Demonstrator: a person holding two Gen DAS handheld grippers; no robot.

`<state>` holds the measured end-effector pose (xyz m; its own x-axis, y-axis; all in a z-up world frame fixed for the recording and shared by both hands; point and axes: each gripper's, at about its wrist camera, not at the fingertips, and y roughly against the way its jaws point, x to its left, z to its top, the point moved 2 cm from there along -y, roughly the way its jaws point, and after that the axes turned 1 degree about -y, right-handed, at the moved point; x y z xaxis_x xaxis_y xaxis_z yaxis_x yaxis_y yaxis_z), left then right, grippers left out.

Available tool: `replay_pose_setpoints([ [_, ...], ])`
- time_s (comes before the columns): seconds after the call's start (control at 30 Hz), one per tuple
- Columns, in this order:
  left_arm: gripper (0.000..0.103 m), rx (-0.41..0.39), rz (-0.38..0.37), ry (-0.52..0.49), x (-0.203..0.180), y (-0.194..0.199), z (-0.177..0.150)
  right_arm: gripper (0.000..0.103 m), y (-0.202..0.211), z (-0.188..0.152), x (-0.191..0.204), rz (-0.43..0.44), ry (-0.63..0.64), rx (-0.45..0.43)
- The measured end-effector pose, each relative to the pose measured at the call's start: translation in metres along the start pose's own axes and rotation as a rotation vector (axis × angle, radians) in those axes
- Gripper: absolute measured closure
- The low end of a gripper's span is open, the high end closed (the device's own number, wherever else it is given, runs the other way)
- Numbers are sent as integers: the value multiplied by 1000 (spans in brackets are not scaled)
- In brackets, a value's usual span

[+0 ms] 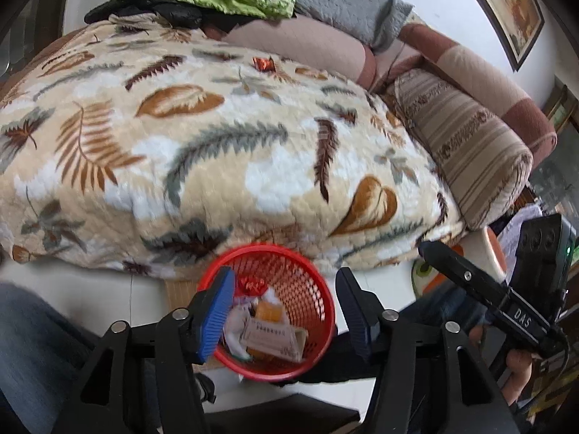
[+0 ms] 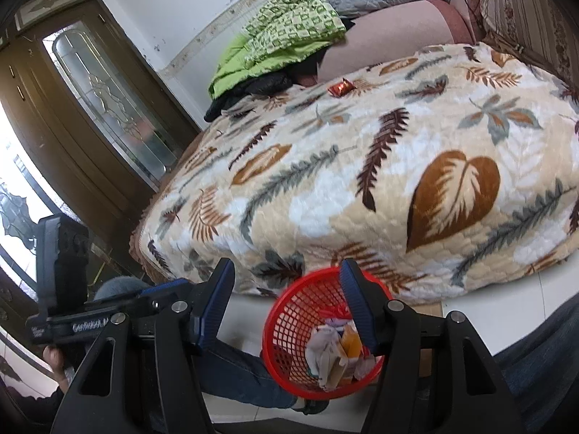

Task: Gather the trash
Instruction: 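Grasp the red candy wrapper with the left tool while the right tool grasps the purple foil ball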

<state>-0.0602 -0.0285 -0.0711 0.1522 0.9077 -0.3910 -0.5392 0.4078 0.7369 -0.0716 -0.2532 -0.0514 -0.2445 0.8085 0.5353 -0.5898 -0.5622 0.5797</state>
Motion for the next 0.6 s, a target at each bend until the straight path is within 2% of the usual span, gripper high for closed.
replay_pose_setpoints([
  [0.07,41,-21,4,-12,-2,4,14,42,3,13,0,7,11,-10],
  [0.2,29,-76,11,-45,-5,15,47,41,7,46,4,20,56,-32],
  [0.37,28,-135,26,-68,-7,21,89,41,3,95,12,59,87,-45],
  [0.5,28,-149,35,-75,-6,17,115,40,-6,125,14,56,97,-64],
  [0.6,27,-156,68,-125,-10,6,138,40,-18,150,10,66,87,-67],
])
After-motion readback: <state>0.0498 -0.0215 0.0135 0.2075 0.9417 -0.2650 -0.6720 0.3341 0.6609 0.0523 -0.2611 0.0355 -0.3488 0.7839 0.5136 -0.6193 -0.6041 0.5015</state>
